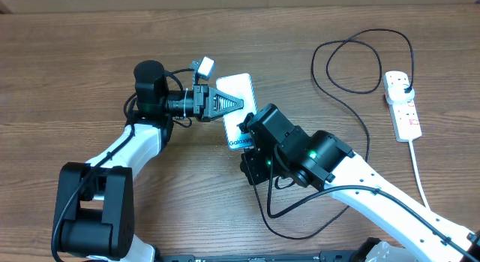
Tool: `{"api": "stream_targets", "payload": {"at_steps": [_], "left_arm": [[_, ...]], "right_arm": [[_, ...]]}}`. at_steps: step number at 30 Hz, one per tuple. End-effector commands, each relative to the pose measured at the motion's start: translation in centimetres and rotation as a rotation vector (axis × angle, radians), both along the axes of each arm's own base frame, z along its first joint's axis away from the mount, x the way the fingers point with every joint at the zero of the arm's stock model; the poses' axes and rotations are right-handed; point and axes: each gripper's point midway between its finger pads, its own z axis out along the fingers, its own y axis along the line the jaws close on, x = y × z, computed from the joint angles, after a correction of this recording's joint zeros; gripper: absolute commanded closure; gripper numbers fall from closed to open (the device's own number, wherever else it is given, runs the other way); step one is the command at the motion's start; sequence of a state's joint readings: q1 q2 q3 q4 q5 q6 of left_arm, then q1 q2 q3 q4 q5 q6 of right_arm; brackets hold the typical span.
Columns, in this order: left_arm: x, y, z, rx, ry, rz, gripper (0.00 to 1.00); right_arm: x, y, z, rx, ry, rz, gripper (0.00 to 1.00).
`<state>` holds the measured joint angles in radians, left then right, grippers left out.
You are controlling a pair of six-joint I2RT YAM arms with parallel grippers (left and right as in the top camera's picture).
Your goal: Plug charger to phone and switch on socket
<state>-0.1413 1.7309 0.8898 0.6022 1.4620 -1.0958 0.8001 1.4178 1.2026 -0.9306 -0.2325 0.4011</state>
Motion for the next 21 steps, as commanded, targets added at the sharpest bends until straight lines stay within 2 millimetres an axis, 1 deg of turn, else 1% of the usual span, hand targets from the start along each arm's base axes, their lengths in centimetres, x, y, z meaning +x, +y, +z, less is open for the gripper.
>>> {"api": "stream_targets", "payload": {"at_steps": [1, 5, 9, 13, 15, 16, 17, 19, 21], "left_arm": [[-2.8, -1.2, 0.2, -0.026, -0.005, -0.147, 0.96], [-2.2, -1.3, 0.1, -0.017, -0.006, -0.112, 0.96], [-1.5, -1.4, -0.1, -0.005, -0.003, -0.069, 0.96], [-0.7, -1.6, -0.4, 0.008, 0.01, -0.02, 0.96], [-0.3, -1.9, -0.5, 0.017, 0.016, 0.003, 0.96], [-0.2, -2.2, -0.6, 0.021, 0.016, 0.012, 0.96], [-0.2, -2.5, -0.7, 0.025, 0.015, 0.019, 0.96], [-0.1, -3.3, -0.8, 0.034, 0.018, 0.034, 0.96], [-0.2, -4.2, -1.0, 0.044, 0.04, 0.046, 0.96]], "right_arm": [[2.7, 2.2, 5.2, 0.128, -0.132, -0.004, 0.87], [2.1, 1.8, 5.1, 0.116, -0.109, 0.001, 0.76], [1.3, 1.0, 4.8, 0.086, -0.08, 0.0, 0.67], [0.8, 0.5, 5.3, 0.09, -0.084, 0.0, 0.53], [0.8, 0.5, 5.9, 0.105, -0.098, 0.001, 0.43], [0.8, 0.5, 6.2, 0.113, -0.105, 0.001, 0.35], [0.7, 0.5, 6.5, 0.12, -0.113, 0.001, 0.29], [0.6, 0.3, 7.1, 0.133, -0.126, 0.0, 0.2], [0.3, 0.0, 7.7, 0.143, -0.137, 0.0, 0.08]]}}
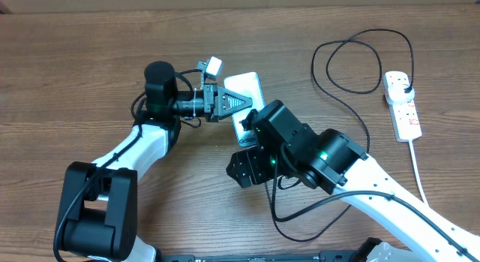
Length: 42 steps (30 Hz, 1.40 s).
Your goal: Plug charger to phone and switch on socket
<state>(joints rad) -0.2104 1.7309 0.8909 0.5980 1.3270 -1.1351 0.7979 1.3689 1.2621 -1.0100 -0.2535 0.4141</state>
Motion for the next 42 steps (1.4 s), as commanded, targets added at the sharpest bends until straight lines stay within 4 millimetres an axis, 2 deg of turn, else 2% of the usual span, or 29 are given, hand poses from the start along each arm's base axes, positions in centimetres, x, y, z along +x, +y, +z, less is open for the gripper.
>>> {"api": "stream_targets", "payload": {"at_steps": [1, 4, 7, 11, 14, 17, 20, 24, 25, 27, 30, 35, 40, 42], "left_arm": [[-1.0, -2.5, -0.5, 0.015, 0.017, -0.018, 0.96], [-1.5, -3.6, -0.6, 0.022, 0.014, -0.026, 0.96], [-1.5, -4.5, -0.7, 0.032, 0.01, -0.011, 0.96], [-0.6, -5.0, -0.9, 0.048, -0.001, 0.052, 0.96], [0.1, -5.0, -1.0, 0.065, -0.015, 0.085, 0.96], [0.3, -4.8, -2.4, 0.134, -0.013, 0.092, 0.96], [0.2, -3.8, -5.9, 0.313, 0.025, 0.108, 0.96], [-0.1, 0.3, -11.1, 0.706, 0.058, 0.177, 0.96], [-0.1, 1.7, -11.9, 0.802, 0.051, 0.186, 0.96], [-0.4, 2.9, -12.3, 0.877, 0.01, 0.149, 0.96], [-0.4, 4.1, -12.5, 0.899, -0.001, 0.125, 0.96], [0.6, 6.5, -14.7, 0.906, 0.044, 0.128, 0.92], [-0.3, 5.3, -16.1, 0.666, 0.093, -0.019, 0.94], [-0.7, 5.0, -17.2, 0.638, 0.108, -0.056, 0.95]], "right_arm": [[0.8, 0.1, 5.3, 0.115, -0.146, 0.001, 0.01], [0.1, -0.8, 6.5, 0.129, -0.165, -0.003, 0.0], [-0.7, -2.3, 8.6, 0.158, -0.198, -0.022, 0.0], [-1.2, -5.1, 11.8, 0.215, -0.283, -0.079, 0.0], [-0.9, -8.0, 13.4, 0.198, -0.391, -0.171, 0.0], [-0.8, -10.7, 14.4, 0.158, -0.478, -0.26, 0.0], [-1.2, -12.3, 15.2, 0.151, -0.528, -0.302, 0.0], [-1.5, -12.7, 15.8, 0.176, -0.539, -0.323, 0.0], [-1.5, -12.7, 15.8, 0.179, -0.534, -0.331, 0.0], [-1.4, -12.6, 15.7, 0.176, -0.528, -0.333, 0.0], [-1.1, -12.4, 15.5, 0.178, -0.509, -0.348, 0.0], [-0.9, -12.2, 15.2, 0.188, -0.477, -0.379, 0.0], [-0.9, -12.2, 15.2, 0.189, -0.476, -0.381, 0.0], [-0.9, -12.2, 15.2, 0.189, -0.476, -0.381, 0.0]]}}
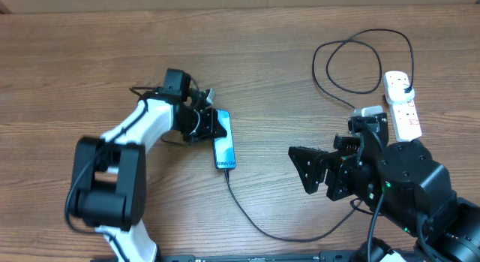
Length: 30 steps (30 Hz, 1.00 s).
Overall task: Plug charger to phone and switch on socket
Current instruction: 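Lower the phone flat onto the table with the left gripper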
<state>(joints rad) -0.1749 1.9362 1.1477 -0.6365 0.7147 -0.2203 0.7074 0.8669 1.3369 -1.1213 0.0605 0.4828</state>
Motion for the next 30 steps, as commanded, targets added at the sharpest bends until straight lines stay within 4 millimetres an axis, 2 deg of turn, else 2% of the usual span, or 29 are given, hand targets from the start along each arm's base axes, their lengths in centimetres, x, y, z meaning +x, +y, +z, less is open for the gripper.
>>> {"api": "stream_targets", "payload": {"at_steps": [1, 8, 15, 19, 24, 30], "left_arm": [[-0.4, -2.0, -0.1, -0.152, -0.031, -0.131, 0.95], [-1.6, -2.5, -2.8, -0.129, 0.016, -0.177, 0.93], [-1.3, 0.4, -5.9, 0.109, 0.053, -0.122, 0.82], [-1.6, 1.8, -6.7, 0.2, 0.066, -0.122, 0.78], [-1.7, 2.3, -7.2, 0.257, 0.059, -0.13, 0.71], [-1.9, 4.6, -8.4, 0.471, 0.083, -0.084, 0.65]], "right_arm": [[0.1, -0.4, 0.7, 0.019, -0.017, -0.026, 0.0], [0.3, -0.3, 0.6, 0.014, -0.012, -0.026, 0.0], [0.9, 0.3, -0.2, -0.009, 0.015, -0.026, 0.0], [1.5, 0.8, -1.0, -0.032, 0.041, -0.026, 0.0], [2.2, 1.4, -2.2, -0.064, 0.078, -0.025, 0.0], [2.9, 2.0, -3.3, -0.092, 0.111, -0.026, 0.0]]}}
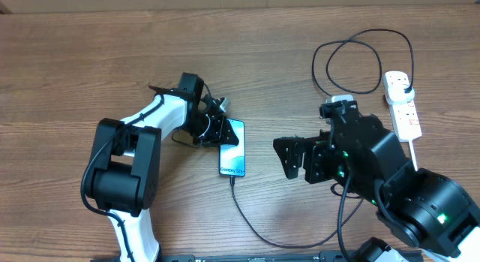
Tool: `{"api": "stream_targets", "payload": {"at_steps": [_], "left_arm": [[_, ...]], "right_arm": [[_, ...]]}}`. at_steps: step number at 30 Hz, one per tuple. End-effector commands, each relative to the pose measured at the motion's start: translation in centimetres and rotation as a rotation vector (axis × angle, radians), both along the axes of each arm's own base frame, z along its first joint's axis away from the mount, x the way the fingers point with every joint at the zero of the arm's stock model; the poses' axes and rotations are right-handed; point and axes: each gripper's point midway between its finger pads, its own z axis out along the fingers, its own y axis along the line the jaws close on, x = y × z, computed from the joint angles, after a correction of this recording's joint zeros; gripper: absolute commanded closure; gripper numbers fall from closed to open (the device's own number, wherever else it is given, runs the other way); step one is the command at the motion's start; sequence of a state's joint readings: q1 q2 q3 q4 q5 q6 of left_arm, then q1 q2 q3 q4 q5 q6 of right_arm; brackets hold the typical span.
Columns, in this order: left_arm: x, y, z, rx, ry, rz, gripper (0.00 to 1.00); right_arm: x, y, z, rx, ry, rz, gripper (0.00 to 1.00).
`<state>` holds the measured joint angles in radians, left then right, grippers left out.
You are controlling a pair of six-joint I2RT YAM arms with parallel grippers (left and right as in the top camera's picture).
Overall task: Plug charger to phone and switch on socket
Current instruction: 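Lower the phone flat onto the table with the left gripper, then move the right gripper over to the white power strip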
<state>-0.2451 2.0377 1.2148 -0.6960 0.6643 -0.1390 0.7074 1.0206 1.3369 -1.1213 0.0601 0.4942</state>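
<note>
The phone (233, 149) lies screen up left of the table's middle. The black charger cable (255, 230) is plugged into the phone's near end. My left gripper (215, 130) is at the phone's far left corner and looks shut on that edge. My right gripper (288, 158) hangs open and empty to the right of the phone, a short gap away. The white power strip (402, 106) lies at the far right with the charger's plug (397, 82) in it. Its switch is too small to read.
The cable runs from the phone along the near side under my right arm, then loops (352, 63) at the back right before reaching the strip. A second white lead (417, 172) runs from the strip toward the near right edge.
The phone, seen narrow and tilted on edge before, now lies flatter with its screen showing, a little further right. My right gripper has shifted left toward it, still open.
At first my left gripper held the phone mid-table while my right gripper worked at its near end with the cable. Then my right gripper was off to the right, open, with the cable left in the phone. Now the phone lies screen up.
</note>
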Motion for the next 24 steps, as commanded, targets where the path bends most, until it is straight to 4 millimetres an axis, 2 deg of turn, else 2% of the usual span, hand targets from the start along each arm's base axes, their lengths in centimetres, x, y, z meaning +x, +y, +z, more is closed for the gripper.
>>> {"api": "stream_targets", "payload": {"at_steps": [1, 24], "left_arm": [[-1.0, 6.5, -6.0, 0.43, 0.027, 0.033, 0.64], [-1.5, 8.3, -6.4, 0.576, 0.039, 0.057, 0.63]], "right_arm": [[0.5, -0.1, 0.2, -0.005, -0.008, -0.018, 0.0], [0.3, -0.1, -0.3, -0.018, 0.015, -0.018, 0.0]]}}
